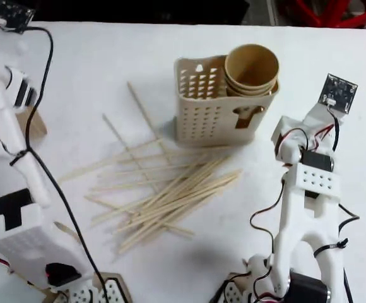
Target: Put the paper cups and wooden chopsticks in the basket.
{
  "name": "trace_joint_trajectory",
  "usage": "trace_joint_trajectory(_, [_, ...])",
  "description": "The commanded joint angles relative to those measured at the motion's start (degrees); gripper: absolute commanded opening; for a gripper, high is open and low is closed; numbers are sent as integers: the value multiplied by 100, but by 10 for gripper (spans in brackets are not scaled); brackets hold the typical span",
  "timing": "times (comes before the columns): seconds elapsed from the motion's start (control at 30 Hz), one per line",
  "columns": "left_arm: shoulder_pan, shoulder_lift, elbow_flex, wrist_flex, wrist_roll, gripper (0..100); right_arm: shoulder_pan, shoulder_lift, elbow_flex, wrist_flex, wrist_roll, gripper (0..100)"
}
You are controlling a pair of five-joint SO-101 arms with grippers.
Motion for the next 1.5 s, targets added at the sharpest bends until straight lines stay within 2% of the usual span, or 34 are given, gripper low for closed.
trace_joint_trajectory(0.0, [-92,-251,281,-316,-53,170,-48,-110,-35,-101,70,42])
trace_joint_trajectory(0.33, [-180,-242,1345,-1345,9,169,-48,-110,-35,-101,70,42])
trace_joint_trajectory(0.7, [-347,154,1327,-1864,255,168,-48,-110,-35,-101,70,42])
trace_joint_trajectory(0.83, [-347,936,633,-1837,299,168,-48,-110,-35,-101,70,42])
trace_joint_trajectory(1.1, [-330,2308,-1371,-1064,695,170,-48,-110,-35,-101,70,42])
trace_joint_trajectory(1.33, [-453,3495,-2286,-870,695,167,-48,-110,-35,-101,70,42])
trace_joint_trajectory(1.47, [-418,3776,-2892,-475,651,80,-48,-110,-35,-101,70,42])
